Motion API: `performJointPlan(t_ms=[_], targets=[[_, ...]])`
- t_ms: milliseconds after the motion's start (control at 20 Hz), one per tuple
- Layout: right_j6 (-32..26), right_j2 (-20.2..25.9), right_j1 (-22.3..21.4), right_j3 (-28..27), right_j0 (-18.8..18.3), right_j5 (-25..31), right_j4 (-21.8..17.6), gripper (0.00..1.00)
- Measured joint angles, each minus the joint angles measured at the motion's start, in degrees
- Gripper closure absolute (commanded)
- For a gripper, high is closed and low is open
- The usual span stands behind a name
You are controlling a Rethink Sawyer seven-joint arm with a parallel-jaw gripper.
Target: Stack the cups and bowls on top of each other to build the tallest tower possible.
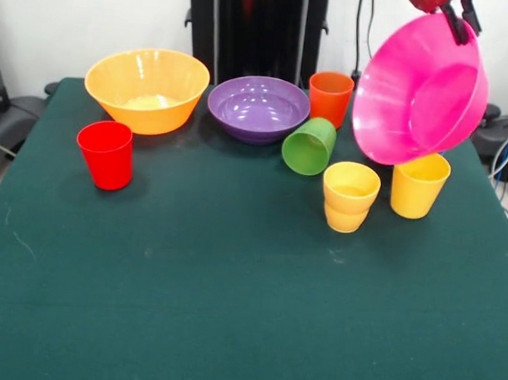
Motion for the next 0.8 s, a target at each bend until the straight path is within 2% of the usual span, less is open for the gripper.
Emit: performJointPlan(t_ms=[450,800], targets=[[0.0,-2.86,2.97,-0.35,1.23,-3.95,0.02,1.0],[0.0,-3.06,4.71,-0.52,1.23,-5.35,0.06,1.0]])
